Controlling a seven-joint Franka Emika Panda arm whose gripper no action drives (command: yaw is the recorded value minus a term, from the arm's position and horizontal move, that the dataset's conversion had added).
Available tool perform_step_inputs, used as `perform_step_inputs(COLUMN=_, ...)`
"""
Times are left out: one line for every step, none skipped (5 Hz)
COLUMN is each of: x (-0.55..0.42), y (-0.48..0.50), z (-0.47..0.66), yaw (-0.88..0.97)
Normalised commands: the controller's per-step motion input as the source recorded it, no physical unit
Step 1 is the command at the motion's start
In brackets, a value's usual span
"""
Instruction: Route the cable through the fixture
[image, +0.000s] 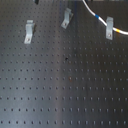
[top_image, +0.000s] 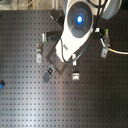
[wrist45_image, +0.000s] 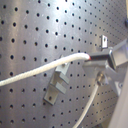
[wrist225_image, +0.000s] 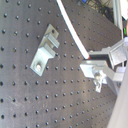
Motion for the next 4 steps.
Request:
perform_step_inputs(x=-0.046, y=0.042, z=0.0, yaw=0.0)
perform_step_inputs(x=0.0, y=0.0, z=0.0, yaw=-0.04)
perform_step_inputs(x=-0.091, y=0.263, z=0.27, yaw=0.46)
perform_step_inputs(x=-0.023, y=0.057, z=0.27, yaw=0.66)
